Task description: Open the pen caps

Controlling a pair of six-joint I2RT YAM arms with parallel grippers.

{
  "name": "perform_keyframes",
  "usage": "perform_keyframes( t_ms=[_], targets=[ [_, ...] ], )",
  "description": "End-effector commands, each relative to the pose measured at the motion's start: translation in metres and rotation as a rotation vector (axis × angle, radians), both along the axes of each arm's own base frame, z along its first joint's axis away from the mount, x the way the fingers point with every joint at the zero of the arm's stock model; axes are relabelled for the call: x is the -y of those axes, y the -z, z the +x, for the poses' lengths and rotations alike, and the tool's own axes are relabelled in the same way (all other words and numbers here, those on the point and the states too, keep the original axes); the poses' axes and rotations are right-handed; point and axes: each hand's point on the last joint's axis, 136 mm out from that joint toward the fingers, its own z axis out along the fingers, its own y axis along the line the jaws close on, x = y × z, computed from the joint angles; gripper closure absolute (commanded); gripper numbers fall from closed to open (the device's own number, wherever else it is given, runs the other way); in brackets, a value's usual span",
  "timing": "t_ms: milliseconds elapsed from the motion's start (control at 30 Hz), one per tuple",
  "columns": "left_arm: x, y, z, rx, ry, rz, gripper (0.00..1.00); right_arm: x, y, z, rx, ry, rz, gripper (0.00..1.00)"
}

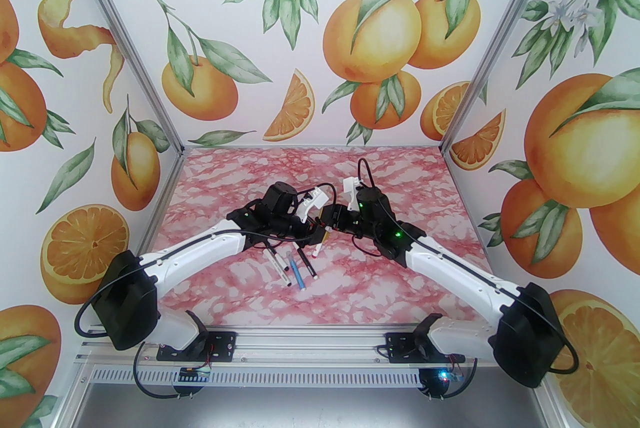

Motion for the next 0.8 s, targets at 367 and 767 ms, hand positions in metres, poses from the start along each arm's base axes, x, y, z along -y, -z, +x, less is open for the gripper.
perform_keyframes(
  t_ms=[367, 767],
  targets=[
    [0.0009, -0.0054, -0.0047, 0.020, 0.018, -0.008, 0.93, 0.0010, -0.0225, 0.0068, 0.071, 0.028, 0.016, 0.73],
    [0.0011, -0.0034, -0.0047, 0.019, 0.017, -0.007, 0.93, 0.0009, -0.0218, 0.0069, 0.069, 0.027, 0.015, 0.82]
  ],
)
